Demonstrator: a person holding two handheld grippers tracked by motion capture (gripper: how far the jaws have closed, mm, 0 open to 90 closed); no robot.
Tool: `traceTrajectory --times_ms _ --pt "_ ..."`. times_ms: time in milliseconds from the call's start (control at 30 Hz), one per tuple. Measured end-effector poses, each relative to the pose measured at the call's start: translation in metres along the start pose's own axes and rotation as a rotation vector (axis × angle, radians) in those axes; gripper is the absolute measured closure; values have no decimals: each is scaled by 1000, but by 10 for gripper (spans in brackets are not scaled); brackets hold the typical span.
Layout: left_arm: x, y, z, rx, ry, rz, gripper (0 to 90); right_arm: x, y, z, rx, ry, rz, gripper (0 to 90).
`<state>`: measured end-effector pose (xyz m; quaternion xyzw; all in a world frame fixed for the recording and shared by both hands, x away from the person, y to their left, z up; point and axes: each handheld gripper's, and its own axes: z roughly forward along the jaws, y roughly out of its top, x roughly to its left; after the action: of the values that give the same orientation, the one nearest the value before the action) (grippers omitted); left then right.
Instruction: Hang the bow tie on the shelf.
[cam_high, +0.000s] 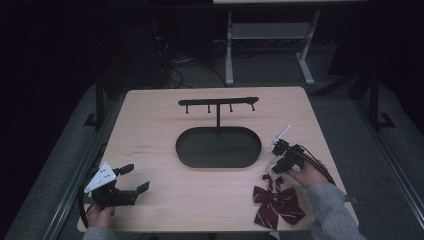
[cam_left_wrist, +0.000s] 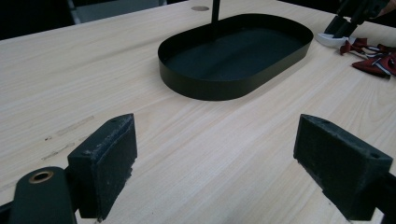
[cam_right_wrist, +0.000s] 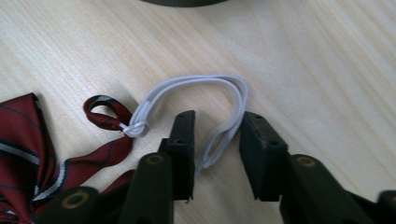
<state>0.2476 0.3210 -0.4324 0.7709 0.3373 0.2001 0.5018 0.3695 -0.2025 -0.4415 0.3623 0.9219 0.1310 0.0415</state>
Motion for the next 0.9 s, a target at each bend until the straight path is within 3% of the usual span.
traceTrajectory --times_ms 67,367,633,900 --pt "0 0 0 1 0 0 131 2 0 0 4 -16 -10 707" --pt "0 0 0 -5 2 -2 131 3 1 0 7 4 -21 836" --pt "0 0 0 -4 2 3 131 4 0 -1 8 10 -42 871" --pt "0 0 0 0 -2 2 131 8 0 -12 -36 24 -71 874"
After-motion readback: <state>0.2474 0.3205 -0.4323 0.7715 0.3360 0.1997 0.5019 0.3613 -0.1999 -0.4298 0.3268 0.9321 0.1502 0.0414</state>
